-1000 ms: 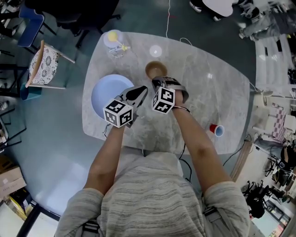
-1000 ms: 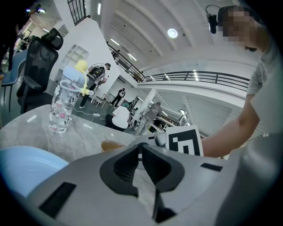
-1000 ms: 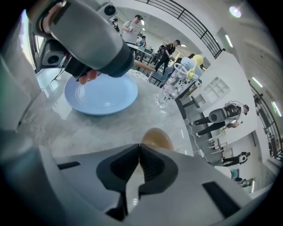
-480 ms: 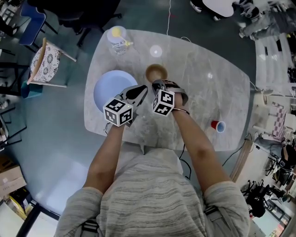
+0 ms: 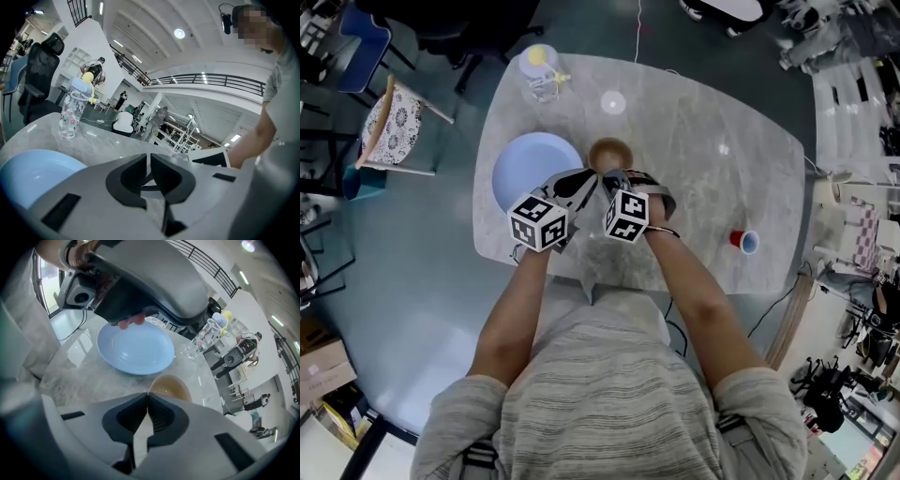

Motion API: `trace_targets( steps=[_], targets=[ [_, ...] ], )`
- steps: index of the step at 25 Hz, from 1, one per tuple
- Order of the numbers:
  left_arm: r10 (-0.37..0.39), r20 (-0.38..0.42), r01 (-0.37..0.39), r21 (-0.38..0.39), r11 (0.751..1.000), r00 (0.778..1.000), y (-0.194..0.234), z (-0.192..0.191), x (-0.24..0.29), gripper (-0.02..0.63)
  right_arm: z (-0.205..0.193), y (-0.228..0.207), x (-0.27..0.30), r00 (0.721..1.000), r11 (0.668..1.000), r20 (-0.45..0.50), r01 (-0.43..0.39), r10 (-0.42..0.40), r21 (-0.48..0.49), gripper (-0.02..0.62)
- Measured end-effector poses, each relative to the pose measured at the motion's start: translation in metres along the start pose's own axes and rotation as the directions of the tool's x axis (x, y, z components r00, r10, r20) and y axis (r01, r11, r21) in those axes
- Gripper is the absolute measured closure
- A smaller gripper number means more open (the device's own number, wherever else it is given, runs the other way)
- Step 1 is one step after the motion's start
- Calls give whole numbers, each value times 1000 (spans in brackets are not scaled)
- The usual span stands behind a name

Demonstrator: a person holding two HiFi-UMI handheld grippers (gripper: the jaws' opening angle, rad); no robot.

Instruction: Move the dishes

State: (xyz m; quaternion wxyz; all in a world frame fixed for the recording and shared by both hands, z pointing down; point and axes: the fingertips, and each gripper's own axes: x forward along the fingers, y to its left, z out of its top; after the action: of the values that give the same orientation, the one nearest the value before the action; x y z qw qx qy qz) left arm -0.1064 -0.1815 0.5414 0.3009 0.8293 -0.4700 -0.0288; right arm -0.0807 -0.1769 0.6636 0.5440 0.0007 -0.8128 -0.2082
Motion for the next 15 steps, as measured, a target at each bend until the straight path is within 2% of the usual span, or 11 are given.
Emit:
trace_targets(
  steps=[15],
  targets=[
    [-5,-35,6,18,1000,999,-13,-22,-47,581,12,66,-12,1000,999,-20,-15,16,34,574]
  ],
)
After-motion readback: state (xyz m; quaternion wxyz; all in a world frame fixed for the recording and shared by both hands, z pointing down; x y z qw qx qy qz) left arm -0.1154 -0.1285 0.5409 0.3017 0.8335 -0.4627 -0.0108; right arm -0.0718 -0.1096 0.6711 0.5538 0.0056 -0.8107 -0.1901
